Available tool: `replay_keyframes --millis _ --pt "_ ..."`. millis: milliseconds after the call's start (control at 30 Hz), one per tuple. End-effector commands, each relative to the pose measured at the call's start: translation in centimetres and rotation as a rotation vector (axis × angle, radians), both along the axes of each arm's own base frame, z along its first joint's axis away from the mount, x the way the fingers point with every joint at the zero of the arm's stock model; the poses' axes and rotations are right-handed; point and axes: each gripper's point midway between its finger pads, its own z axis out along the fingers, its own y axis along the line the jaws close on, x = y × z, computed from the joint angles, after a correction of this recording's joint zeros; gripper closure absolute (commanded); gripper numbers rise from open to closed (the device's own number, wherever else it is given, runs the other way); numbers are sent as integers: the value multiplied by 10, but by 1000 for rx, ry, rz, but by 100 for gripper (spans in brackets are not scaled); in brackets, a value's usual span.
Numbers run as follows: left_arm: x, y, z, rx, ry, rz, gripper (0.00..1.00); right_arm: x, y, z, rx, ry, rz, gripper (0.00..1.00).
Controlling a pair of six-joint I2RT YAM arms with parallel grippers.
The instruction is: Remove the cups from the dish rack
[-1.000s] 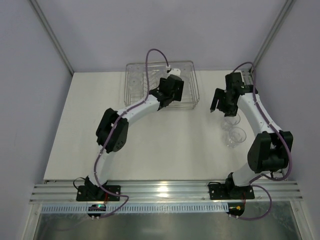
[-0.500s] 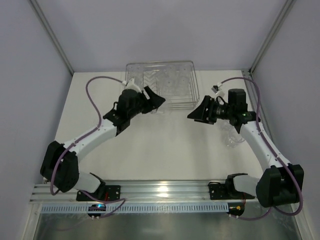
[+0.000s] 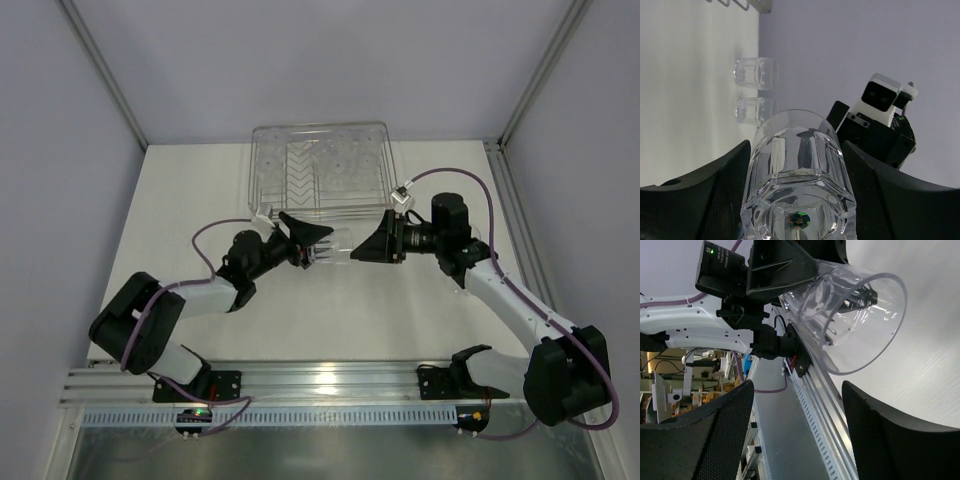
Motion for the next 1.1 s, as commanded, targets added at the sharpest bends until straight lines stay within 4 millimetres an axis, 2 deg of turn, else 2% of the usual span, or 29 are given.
replay_keyframes --millis 0,233,333,433,467,500,533,600,633,667,700,733,800,833,867,900,933,1067 --pt "-12 -2 37 -180 -59 -51 100 7 1 15 12 -87 -11 26" --pt "-24 -17 27 -203 -33 -100 100 4 6 17 28 -109 25 26" --pt "-27 -29 27 -209 -28 -115 100 -1 13 16 41 -93 67 32" --pt "-28 -45 36 -233 -41 -148 100 -4 18 7 48 -48 95 48" --pt "-28 -51 45 -254 -54 -161 100 -4 18 5 49 -38 96 54" --pt "-27 -54 43 -255 -49 -167 100 -4 18 4 50 -33 97 59" --pt "-26 -56 46 -262 -54 -168 100 -4 18 3 50 -32 97 72" --pt "-24 -60 47 -268 -55 -172 100 -3 18 -2 41 -17 86 85" --pt "-25 -60 47 -268 -55 -172 99 -2 17 -2 37 -18 80 96" --pt "-23 -59 47 -268 -56 -166 96 -2 17 -3 34 -17 76 96" --pt "-24 -59 46 -266 -54 -164 87 -3 17 -4 28 -15 73 96" --pt "-24 -58 45 -265 -53 -162 65 0 16 -4 20 -20 57 96" --pt "-23 -57 43 -258 -53 -151 50 0 14 -8 -3 -21 43 96" --pt "-24 -56 43 -253 -55 -149 29 4 13 -7 -17 -37 16 96" --pt "-22 -56 39 -237 -44 -141 15 7 11 -7 -28 -52 1 96" --pt "-22 -55 36 -223 -42 -137 4 3 7 -16 -71 -5 -18 96" --pt "-21 -55 34 -198 -57 -135 0 7 4 -14 -96 -38 -31 96" --pt "-10 -43 7 -17 -30 -96 0 11 -12 -26 -226 -53 -110 96"
